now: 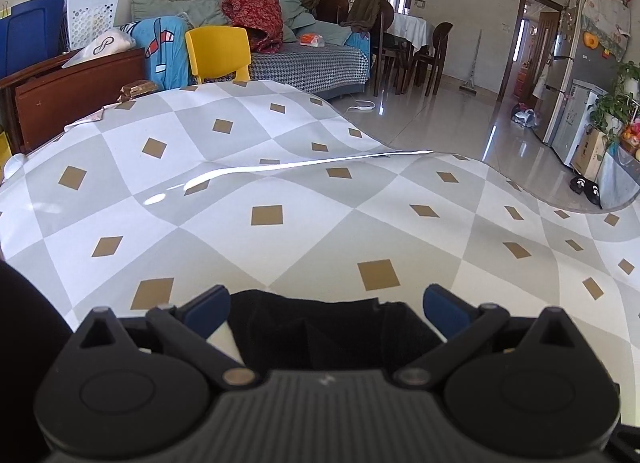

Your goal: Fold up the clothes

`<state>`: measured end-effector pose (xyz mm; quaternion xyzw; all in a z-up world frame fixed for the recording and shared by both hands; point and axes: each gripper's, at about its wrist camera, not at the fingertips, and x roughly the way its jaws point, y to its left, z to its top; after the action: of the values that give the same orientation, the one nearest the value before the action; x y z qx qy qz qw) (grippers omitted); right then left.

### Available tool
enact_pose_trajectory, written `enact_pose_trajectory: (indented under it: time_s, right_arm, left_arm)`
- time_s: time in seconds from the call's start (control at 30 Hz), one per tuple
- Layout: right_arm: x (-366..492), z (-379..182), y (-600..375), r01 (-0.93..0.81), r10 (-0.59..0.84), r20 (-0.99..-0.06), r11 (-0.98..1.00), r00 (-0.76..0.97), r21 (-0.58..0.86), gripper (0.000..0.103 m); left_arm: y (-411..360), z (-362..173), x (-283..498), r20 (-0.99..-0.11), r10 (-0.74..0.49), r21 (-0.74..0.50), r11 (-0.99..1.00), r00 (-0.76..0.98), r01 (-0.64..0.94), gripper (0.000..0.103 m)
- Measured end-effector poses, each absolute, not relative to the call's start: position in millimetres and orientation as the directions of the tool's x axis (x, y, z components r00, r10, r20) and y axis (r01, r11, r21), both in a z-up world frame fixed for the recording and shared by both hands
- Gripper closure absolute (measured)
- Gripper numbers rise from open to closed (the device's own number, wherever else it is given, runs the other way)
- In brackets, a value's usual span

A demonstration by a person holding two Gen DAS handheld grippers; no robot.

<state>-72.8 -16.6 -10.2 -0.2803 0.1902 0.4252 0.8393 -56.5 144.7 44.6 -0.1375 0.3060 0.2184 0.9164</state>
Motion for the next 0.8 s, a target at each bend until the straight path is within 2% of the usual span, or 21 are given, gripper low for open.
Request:
enact_pose_trajectory:
  time_s: [0.17, 0.37, 0.53, 0.8]
  right_arm:
    - [-78.2, -17.5, -19.4, -0.851, 0.601, -0.611, 0.445, 0.515, -0.279, 0.086]
    - [-78.8, -12.9, -30.0, -0.828, 0.561, -0.640, 0.510, 0.525, -0.232, 0.081]
    - [-74.1, 0.3, -48.1, -0.759, 0.521, -0.623, 0.622, 0.584, -0.190, 0.073]
    - [-48.6, 17.8, -76.6, -0.535, 0.361, -0.613, 0.836, 0.703, -0.121, 0.070]
  left_arm:
    - [130.9, 39.8, -51.9, -0.633, 0.242, -0.117, 0.909, 0.736, -0.400, 0.000]
    - [116.0, 16.9, -39.3, -0.703, 0.164, -0.095, 0.943, 0.692, -0.320, 0.000]
    - [115.8, -3.1, -35.7, -0.762, 0.196, -0.045, 0.935, 0.617, -0.353, 0.000]
    - [122.6, -22.2, -37.7, -0.826, 0.207, -0.021, 0.918, 0.524, -0.395, 0.000]
